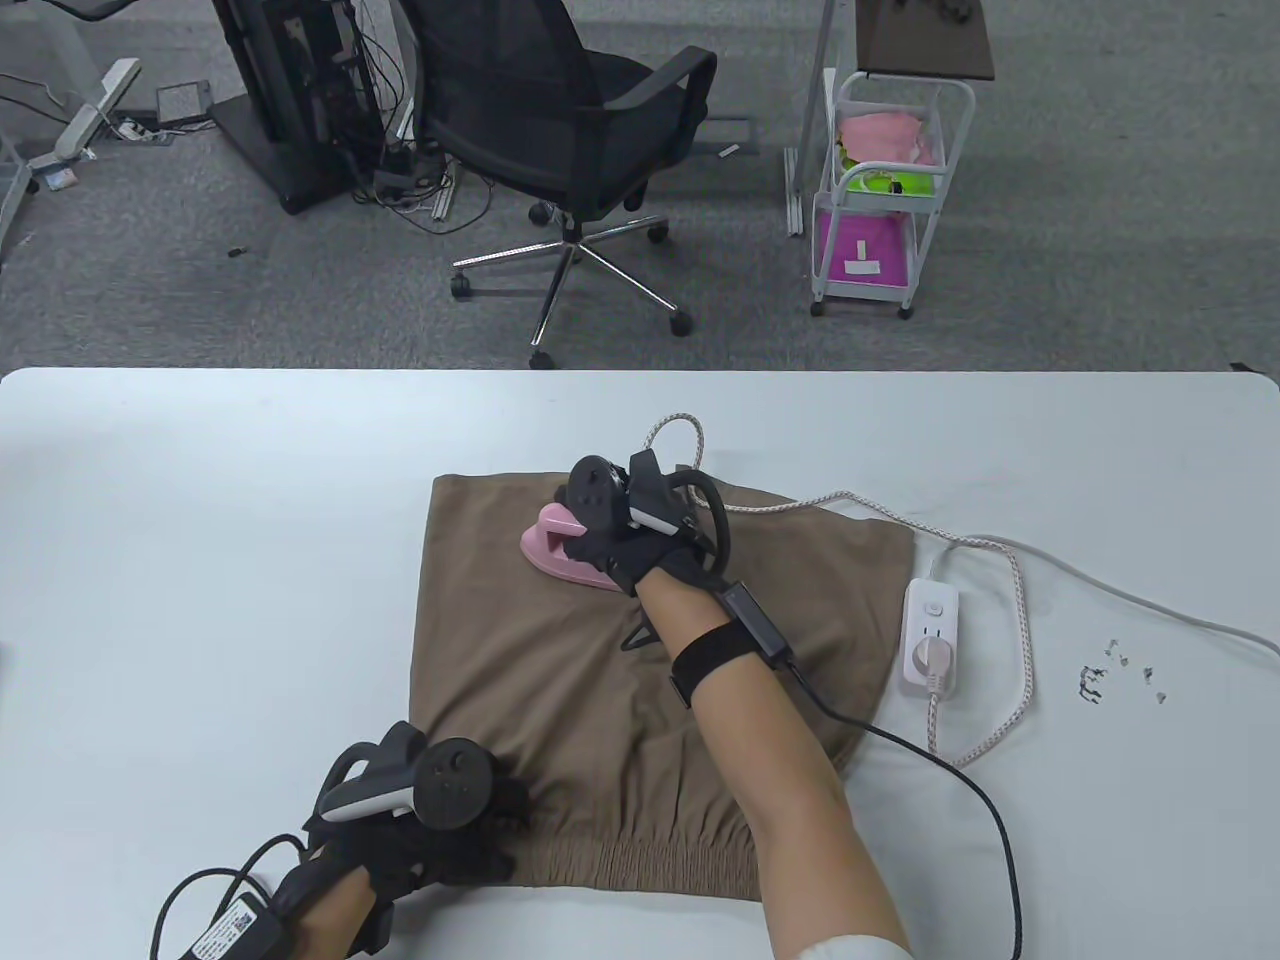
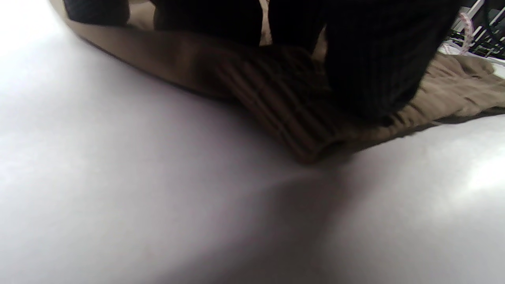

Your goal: Iron shorts with electric iron on table

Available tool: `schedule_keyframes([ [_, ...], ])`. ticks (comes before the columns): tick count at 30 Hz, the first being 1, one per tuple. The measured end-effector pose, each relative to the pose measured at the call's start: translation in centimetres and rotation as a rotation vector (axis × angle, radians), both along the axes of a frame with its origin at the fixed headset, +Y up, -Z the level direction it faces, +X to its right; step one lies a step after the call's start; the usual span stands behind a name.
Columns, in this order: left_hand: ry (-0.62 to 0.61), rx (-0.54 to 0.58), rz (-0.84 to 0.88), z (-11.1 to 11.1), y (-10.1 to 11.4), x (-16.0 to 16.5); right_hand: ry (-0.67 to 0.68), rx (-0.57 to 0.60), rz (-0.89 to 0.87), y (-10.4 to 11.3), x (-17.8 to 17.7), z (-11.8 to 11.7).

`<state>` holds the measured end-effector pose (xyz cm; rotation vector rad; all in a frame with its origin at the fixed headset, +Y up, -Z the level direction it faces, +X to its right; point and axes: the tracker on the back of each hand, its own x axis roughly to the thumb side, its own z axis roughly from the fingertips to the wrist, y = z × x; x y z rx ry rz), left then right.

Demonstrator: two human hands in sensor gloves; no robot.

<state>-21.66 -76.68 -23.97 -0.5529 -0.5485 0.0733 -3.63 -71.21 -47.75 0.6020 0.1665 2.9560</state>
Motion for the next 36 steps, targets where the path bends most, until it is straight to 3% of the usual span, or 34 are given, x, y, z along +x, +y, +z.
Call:
schedule_keyframes([
  [12, -0.003, 0.001, -0.002, 0.0, 0.0, 0.0, 0.083, -0.028, -0.028, -0.1, -6.3, 0.0],
  [22, 0.001, 0.0, -0.002, 0.0, 0.0, 0.0, 0.178, -0.032, -0.039, -0.3, -10.3, 1.3],
  [29, 0.002, -0.001, -0.004, 0.0, 0.0, 0.0, 0.184, -0.014, -0.018, -0.2, -8.8, 1.9],
  [36, 0.002, -0.001, -0.005, 0.0, 0.0, 0.0, 0.159, -0.005, 0.001, 0.0, -4.4, 2.4],
])
